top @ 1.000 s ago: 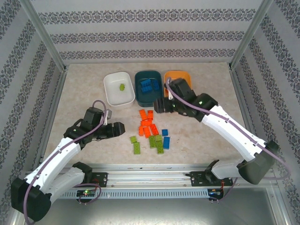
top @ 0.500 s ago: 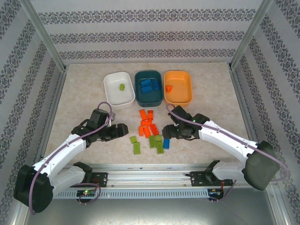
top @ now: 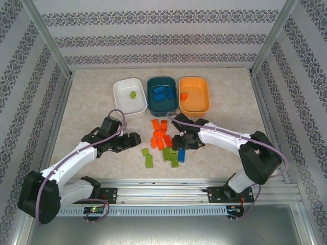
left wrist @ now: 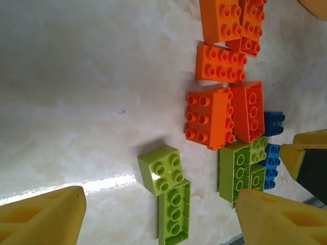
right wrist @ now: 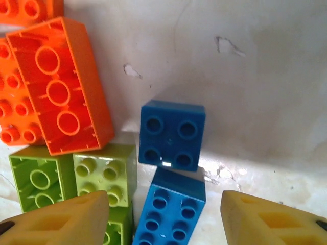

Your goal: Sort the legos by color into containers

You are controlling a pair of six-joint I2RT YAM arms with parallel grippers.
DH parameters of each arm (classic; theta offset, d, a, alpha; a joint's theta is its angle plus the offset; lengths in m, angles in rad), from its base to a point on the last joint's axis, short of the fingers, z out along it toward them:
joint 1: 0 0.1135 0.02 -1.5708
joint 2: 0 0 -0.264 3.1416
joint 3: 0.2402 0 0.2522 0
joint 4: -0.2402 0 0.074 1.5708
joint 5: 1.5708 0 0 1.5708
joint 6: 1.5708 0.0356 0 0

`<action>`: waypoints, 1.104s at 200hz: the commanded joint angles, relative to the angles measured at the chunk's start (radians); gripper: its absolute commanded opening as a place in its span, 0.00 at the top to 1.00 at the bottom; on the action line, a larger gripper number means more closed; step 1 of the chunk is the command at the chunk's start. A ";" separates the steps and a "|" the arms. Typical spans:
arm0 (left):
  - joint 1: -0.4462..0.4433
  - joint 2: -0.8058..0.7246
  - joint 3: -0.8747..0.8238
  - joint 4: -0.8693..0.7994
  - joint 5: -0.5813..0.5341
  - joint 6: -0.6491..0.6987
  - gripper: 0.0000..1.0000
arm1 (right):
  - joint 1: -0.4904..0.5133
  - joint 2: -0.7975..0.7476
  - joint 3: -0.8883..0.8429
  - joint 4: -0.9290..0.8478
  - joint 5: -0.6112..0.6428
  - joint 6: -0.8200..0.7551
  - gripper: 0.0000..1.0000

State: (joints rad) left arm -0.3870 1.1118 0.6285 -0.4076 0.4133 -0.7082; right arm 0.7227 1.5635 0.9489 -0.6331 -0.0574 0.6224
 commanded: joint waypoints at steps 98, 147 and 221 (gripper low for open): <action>-0.013 0.033 0.055 -0.014 -0.009 0.050 0.21 | -0.064 0.129 0.052 0.049 -0.002 -0.014 0.45; -0.012 0.048 0.048 -0.008 -0.009 0.064 0.20 | -0.082 0.180 0.066 0.062 -0.010 -0.018 0.47; -0.012 0.072 0.050 0.001 -0.005 0.076 0.20 | -0.076 0.156 0.082 0.039 0.024 -0.010 0.63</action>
State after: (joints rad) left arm -0.3870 1.1812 0.6666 -0.4080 0.4141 -0.6552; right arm 0.6453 1.7290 1.0058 -0.6018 -0.0536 0.6220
